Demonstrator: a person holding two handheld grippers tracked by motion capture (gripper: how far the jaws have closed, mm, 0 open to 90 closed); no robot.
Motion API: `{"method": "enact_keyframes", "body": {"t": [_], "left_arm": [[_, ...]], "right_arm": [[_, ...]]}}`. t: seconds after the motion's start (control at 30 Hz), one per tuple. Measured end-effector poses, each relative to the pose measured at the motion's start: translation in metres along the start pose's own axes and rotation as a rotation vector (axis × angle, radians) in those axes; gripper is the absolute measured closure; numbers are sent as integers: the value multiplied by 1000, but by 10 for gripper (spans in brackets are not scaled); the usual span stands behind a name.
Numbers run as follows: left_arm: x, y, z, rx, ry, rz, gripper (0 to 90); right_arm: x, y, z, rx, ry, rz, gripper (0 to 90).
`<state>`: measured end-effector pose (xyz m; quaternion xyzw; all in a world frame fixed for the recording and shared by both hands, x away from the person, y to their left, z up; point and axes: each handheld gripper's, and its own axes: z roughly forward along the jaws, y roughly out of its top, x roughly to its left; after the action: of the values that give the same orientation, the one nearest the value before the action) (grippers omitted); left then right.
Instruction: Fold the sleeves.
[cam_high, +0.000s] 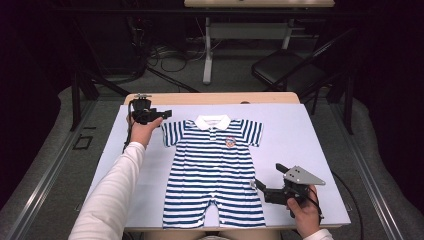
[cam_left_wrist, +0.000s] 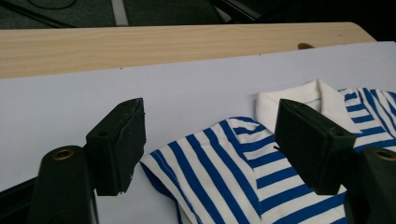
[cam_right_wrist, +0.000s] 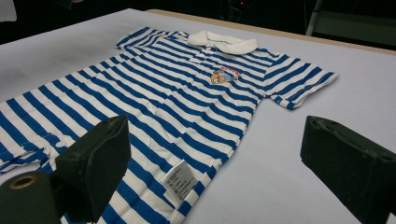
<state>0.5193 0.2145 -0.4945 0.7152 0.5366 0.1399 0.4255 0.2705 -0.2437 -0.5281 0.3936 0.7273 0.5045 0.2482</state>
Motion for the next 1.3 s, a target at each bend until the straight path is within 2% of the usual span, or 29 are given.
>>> {"method": "enact_keyframes", "body": {"t": [0.1,0.2,0.43,0.6,1.03,1.3], "left_arm": [[4,-1,4,11,-4,-11,275],[6,-3,8,14,9,-17,312],[12,-7,20,34,9,-79,383],[15,-10,25,71,20,-82,425],[22,-14,34,104,8,-92,457],[25,-17,38,131,13,-104,518]], "right_arm": [[0,0,0,0,0,1,85],[0,0,1,5,-2,-1,85],[-1,0,1,3,-3,3,85],[-2,-1,0,7,0,4,85],[-2,-1,2,14,3,1,85],[-2,-1,2,16,4,-1,85]]}}
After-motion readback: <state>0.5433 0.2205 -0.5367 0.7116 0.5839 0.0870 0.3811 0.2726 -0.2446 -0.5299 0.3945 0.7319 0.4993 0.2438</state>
